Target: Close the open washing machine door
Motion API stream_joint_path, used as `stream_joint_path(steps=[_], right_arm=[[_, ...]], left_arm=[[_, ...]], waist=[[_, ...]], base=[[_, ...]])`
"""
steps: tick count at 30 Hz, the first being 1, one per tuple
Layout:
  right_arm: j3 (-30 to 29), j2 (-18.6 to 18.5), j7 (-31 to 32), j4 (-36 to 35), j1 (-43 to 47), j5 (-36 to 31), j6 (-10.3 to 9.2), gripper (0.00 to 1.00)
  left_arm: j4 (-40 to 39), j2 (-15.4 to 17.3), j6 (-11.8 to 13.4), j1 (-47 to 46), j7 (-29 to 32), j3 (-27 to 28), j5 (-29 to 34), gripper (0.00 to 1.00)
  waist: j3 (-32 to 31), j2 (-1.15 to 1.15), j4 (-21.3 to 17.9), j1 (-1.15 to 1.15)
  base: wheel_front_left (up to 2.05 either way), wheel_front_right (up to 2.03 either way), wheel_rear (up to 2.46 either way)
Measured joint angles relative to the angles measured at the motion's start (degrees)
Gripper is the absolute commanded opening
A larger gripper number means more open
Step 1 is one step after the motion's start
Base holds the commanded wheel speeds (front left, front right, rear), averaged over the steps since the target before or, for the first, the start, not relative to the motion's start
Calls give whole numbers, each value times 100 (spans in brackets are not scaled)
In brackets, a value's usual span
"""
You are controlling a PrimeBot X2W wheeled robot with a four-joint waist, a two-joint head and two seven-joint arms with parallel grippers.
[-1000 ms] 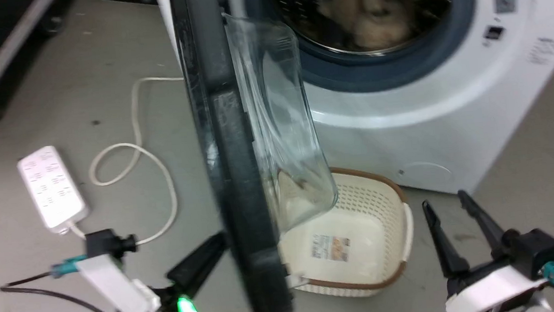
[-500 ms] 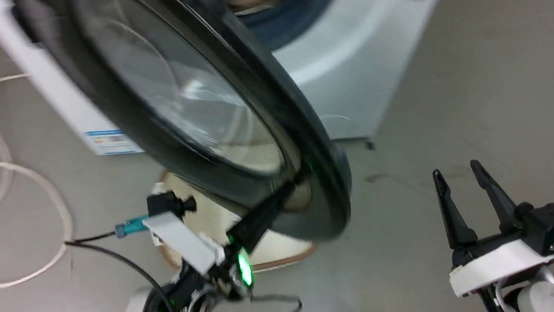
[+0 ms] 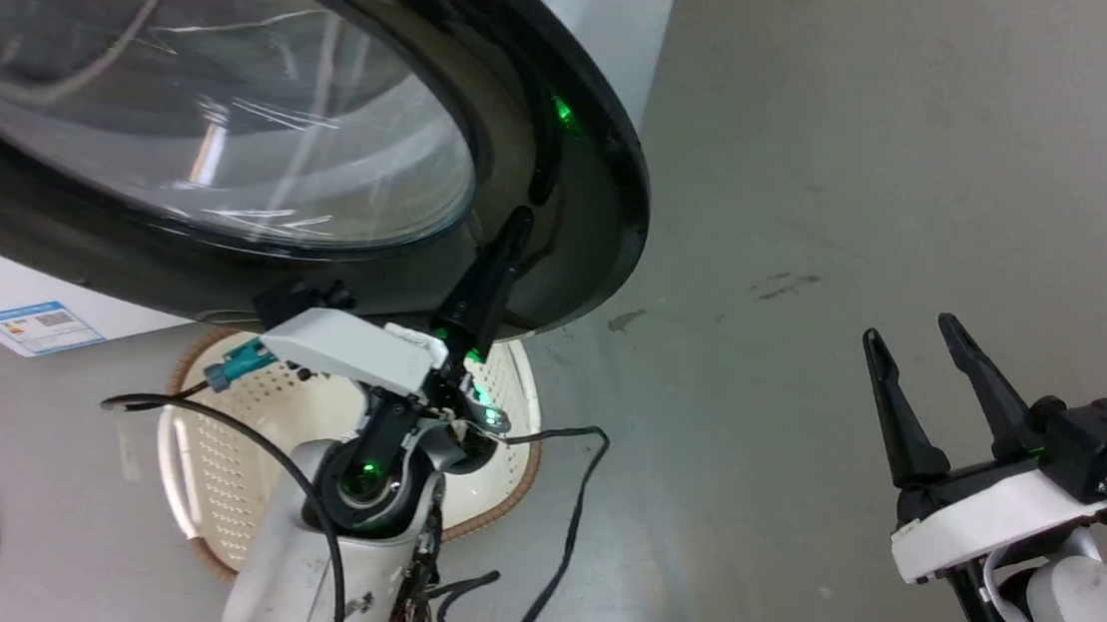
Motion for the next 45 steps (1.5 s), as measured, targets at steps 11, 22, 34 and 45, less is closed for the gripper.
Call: stream_joint_path(steps=[11,22,34,45], right_arm=[[-178,12,0,-214,408,-219,0,100],[-197,-49,0,-363,934,-270,0,100],[-36,-34,0,-356,1171,-270,0,100],[616,-525,2,-437,953,-55,0,0]], left_arm=[[-1225,976,-41,1361,-1006,-712,2146,100],[-1746,1369,1053,2476,-2815,202,7052,100],[-2230,829,905,3600,-2815,626,8771,100],[-2112,651,504,3607,-2815,565,9121,100]], waist=[[-689,0,990,-2],[-1505,0,2057,-2],[-1853,-1,2405,-2],[-1493,0,2536,-1]], base=[[0,0,0],[0,0,0],[0,0,0],[0,0,0]])
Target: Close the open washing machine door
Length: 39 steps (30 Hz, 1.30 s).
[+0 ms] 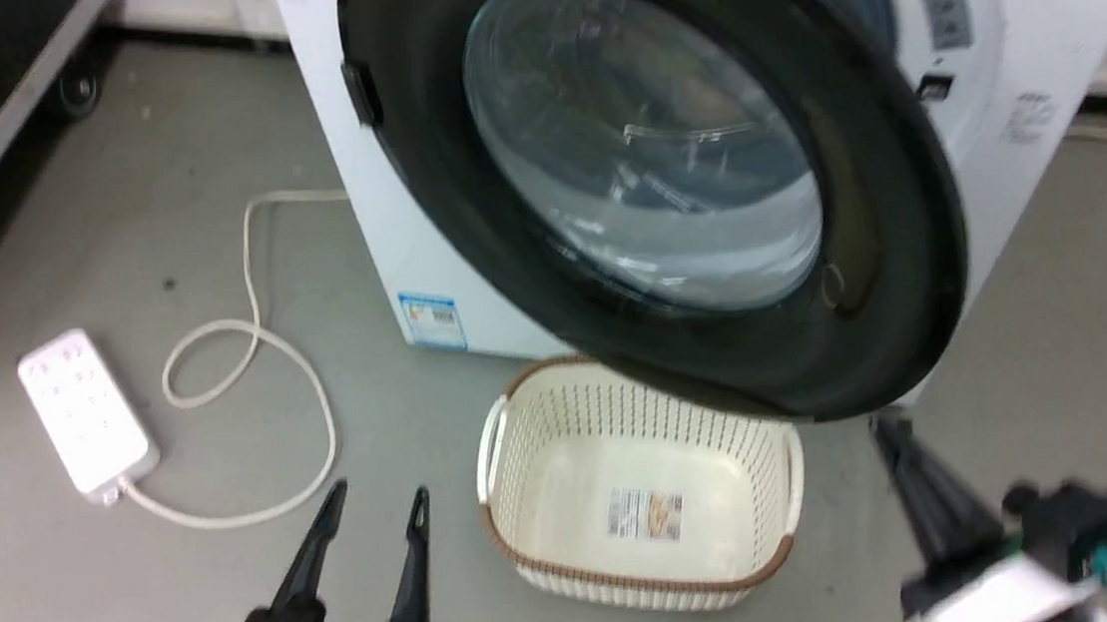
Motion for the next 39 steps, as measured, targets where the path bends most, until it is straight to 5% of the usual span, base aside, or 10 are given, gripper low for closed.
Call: stream_joint_path(steps=[9,13,26,39], right_arm=[[626,-1116,726,-155,-1465,401,1,0],[654,-1922,1227,216,-2452,945,13,0],[-235,-2136,1553,1602,-4057,1547,12,0],[-627,-1884,1655,2973,-5074,1109,71,0]], left_arm=[[76,-234,-81,-457,0,-35,192,100],[75,-361,-101,-766,0,-53,280,100],[81,-520,-129,-1075,0,-96,331,100],[137,-606,-144,-1265,0,-90,334,100]], waist=[[751,0,236,1],[1237,0,466,1],[1771,0,681,1],[1848,0,735,0]], base=[[0,0,0],[0,0,0],[0,0,0],[0,0,0]])
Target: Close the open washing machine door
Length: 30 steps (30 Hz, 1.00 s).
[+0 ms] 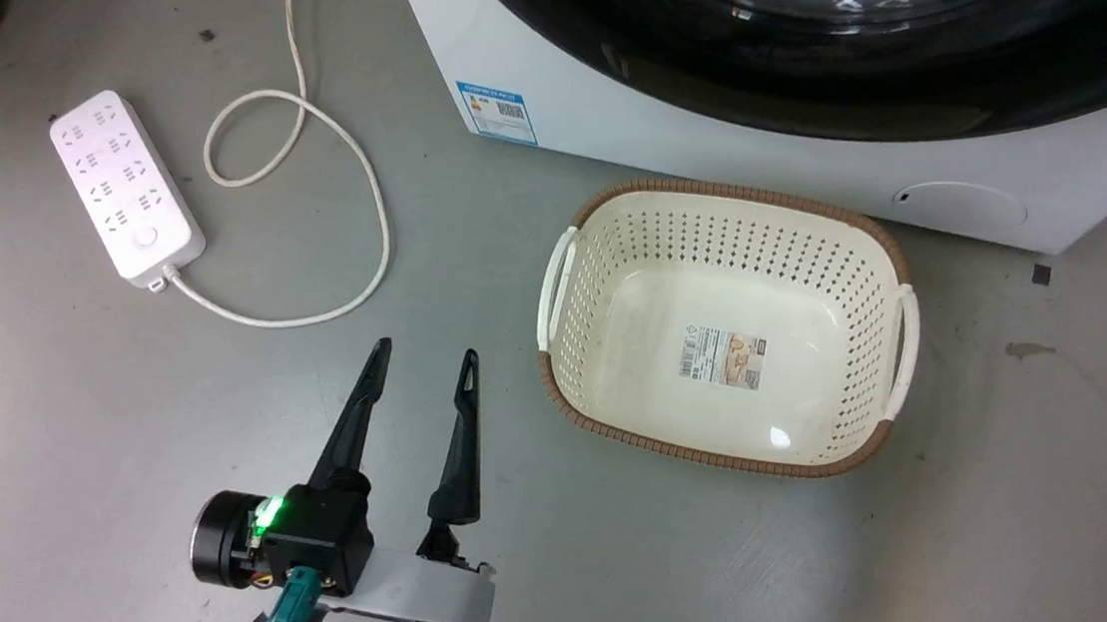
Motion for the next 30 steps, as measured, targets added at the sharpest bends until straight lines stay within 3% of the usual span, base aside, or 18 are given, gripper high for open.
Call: stream_joint_path(steps=[4,5,6,12,18,22,30], right_arm=[[118,4,-214,60,26,103,-14,1],[179,3,-309,33,55,127,-25,29],[250,4,-375,-4,108,183,-32,100],[572,136,-923,-500,961,198,-63,100],[151,572,-1332,-1340,2142,-34,-63,100],[-132,978,-1363,-1989,3143,-557,-63,100],[-864,2134,-1457,-3062,4607,-1489,-63,100]], left_arm=[[35,-5,0,2,0,52,15,100],[46,-7,-1,3,0,60,26,100],[58,-9,-4,8,0,70,43,100],[147,37,-68,144,0,137,100,100],[172,120,-100,354,0,290,100,100],[189,151,-101,503,0,358,96,100],[296,149,-99,819,0,494,19,100]], waist=[[-165,0,-49,0],[-223,0,-67,0],[-291,0,-88,0],[-779,0,-274,0],[-1316,0,-536,-1],[-1608,0,-749,-1],[-1965,0,-1142,-1]], base=[[0,0,0],[0,0,0],[0,0,0],[0,0,0],[0,0,0],[0,0,0],[0,0,0]])
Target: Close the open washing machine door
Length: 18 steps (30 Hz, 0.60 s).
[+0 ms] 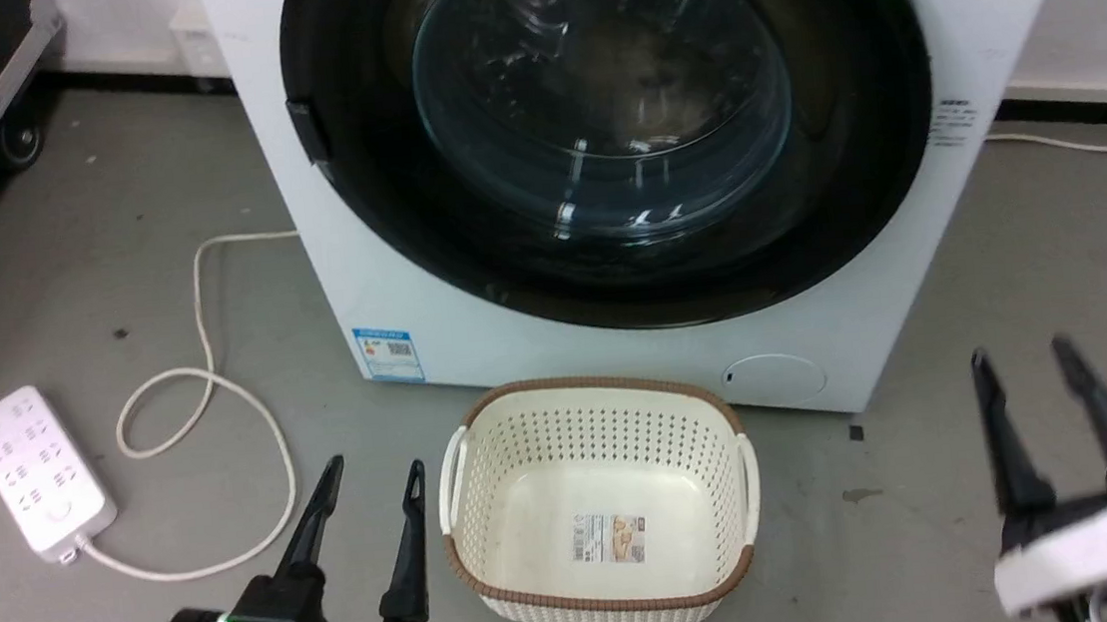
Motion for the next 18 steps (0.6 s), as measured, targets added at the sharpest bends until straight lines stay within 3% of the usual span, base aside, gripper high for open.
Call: stream_joint_path(steps=[5,15,16,18], right_arm=[[-115,242,-52,-26,495,-199,0,100],[188,283,-122,266,766,-230,0,100],[190,283,-124,268,766,-231,0,0],[190,282,-115,267,762,-231,0,0]], left_arm=[[234,-34,1,73,0,75,-158,100],[606,-92,109,142,0,191,-292,100],[605,-94,107,142,3,196,-300,0],[605,-90,105,142,9,189,-299,0]], waist=[[-128,0,-97,0],[-244,0,-167,1],[-246,0,-159,1],[-247,0,-160,1]], base=[[0,0,0],[0,0,0],[0,0,0],[0,0,0]])
